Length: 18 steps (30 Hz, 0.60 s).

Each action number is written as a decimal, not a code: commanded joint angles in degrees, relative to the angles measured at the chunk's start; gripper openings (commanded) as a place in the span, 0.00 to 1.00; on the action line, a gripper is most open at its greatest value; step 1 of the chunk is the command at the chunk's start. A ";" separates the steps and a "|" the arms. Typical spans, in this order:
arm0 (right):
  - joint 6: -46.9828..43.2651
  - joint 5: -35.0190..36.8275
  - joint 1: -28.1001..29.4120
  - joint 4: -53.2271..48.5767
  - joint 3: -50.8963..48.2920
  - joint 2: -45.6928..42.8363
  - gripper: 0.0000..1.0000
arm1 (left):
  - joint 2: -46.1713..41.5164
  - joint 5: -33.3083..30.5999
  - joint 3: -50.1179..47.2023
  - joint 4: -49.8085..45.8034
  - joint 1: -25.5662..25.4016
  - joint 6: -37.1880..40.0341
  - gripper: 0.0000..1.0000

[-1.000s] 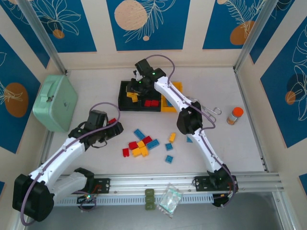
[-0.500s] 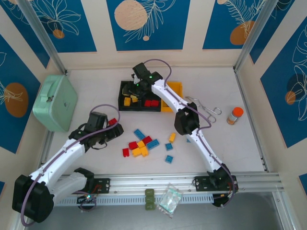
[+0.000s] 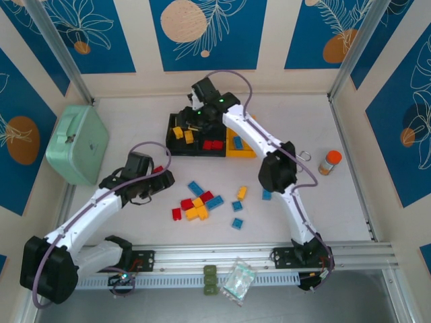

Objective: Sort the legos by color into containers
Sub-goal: Place the lego in the container, then pick up the lego from the middle-left of the table.

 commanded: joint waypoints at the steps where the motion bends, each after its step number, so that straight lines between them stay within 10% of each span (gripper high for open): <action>1: -3.19 0.62 -0.24 4.61 -10.91 -10.29 0.52 | 2.19 -2.40 3.29 -2.46 0.58 2.10 0.77; 18: 1.59 1.02 -8.28 15.87 -74.76 -57.91 0.66 | 26.87 -17.17 17.58 -6.02 1.23 3.64 0.90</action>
